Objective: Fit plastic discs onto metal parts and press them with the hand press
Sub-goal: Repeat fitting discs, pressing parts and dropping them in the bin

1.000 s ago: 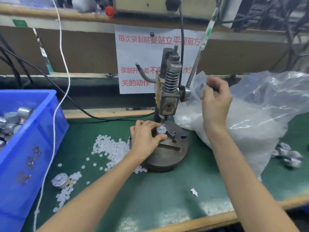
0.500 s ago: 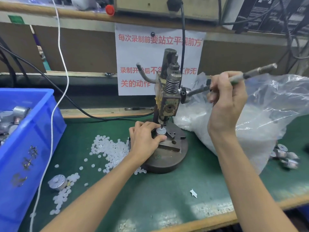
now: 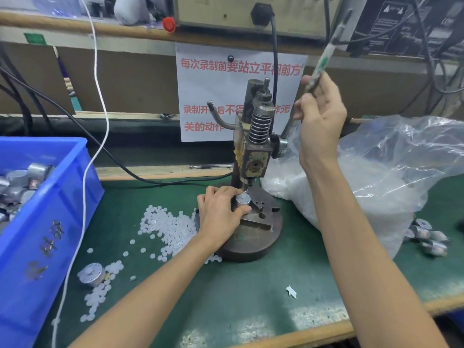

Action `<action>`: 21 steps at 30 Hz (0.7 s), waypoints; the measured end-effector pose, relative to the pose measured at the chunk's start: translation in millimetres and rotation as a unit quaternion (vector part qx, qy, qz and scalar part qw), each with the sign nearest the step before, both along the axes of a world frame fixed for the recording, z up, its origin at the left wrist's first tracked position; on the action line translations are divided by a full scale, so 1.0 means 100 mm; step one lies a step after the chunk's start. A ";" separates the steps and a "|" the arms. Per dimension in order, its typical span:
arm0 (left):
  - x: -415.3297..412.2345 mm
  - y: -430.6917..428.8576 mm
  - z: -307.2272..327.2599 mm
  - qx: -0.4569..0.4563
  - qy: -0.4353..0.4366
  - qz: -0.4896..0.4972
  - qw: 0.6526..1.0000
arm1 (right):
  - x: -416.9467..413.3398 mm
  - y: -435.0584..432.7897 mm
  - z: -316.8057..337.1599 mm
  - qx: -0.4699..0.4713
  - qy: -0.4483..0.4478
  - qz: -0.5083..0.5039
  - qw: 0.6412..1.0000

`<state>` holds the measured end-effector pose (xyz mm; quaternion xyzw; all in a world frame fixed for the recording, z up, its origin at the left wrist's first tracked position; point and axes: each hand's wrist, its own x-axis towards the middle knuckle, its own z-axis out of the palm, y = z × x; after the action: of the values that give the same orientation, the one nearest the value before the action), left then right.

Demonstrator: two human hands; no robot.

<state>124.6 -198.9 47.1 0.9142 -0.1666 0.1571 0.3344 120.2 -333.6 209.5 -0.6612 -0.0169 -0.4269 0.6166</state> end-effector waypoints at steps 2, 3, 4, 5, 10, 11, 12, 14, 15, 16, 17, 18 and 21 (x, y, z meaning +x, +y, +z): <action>-0.01 0.01 0.02 0.010 -0.006 0.005 1.000 | -0.15 -0.02 -0.21 -0.026 0.034 -0.003 0.999; -0.04 0.02 0.02 0.007 -0.013 0.009 1.000 | -0.25 -0.04 -0.36 -0.038 0.054 -0.014 0.998; -0.09 0.04 0.02 -0.001 -0.025 0.009 1.000 | -0.37 -0.07 -0.54 -0.052 0.079 -0.020 0.995; -0.15 0.04 0.01 -0.014 -0.041 0.002 0.999 | -0.50 -0.09 -0.72 -0.067 0.110 -0.018 0.991; -0.68 -0.13 0.00 -0.066 -0.068 -0.084 0.992 | -1.02 -0.19 -1.33 -0.059 0.310 0.083 0.945; -0.78 -0.19 0.01 -0.072 -0.061 -0.104 0.990 | -1.11 -0.22 -1.39 -0.050 0.337 0.105 0.934; -0.87 -0.26 0.03 -0.076 -0.058 -0.122 0.988 | -1.19 -0.26 -1.43 -0.031 0.349 0.134 0.927; -1.06 -0.42 0.04 -0.080 -0.050 -0.156 0.983 | -1.37 -0.38 -1.47 0.012 0.351 0.175 0.920; -1.14 -0.50 0.03 -0.078 -0.043 -0.171 0.981 | -1.48 -0.44 -1.48 0.030 0.351 0.180 0.918; -1.23 -0.59 0.01 -0.072 -0.037 -0.185 0.979 | -1.59 -0.51 -1.49 0.044 0.351 0.179 0.918; -1.31 -0.67 -0.01 -0.063 -0.034 -0.199 0.977 | -1.70 -0.59 -1.51 0.052 0.355 0.169 0.918; -1.39 -0.76 -0.04 -0.054 -0.030 -0.212 0.975 | -1.82 -0.67 -1.53 0.059 0.363 0.155 0.917; -1.69 -1.06 -0.15 -0.046 0.006 -0.265 0.963 | -2.21 -0.93 -1.65 0.097 0.389 0.112 0.909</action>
<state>-44.2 -304.7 32.3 0.8219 -0.3935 0.0651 0.4066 -101.0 -426.2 44.5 -0.7053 0.1922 -0.0632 0.6794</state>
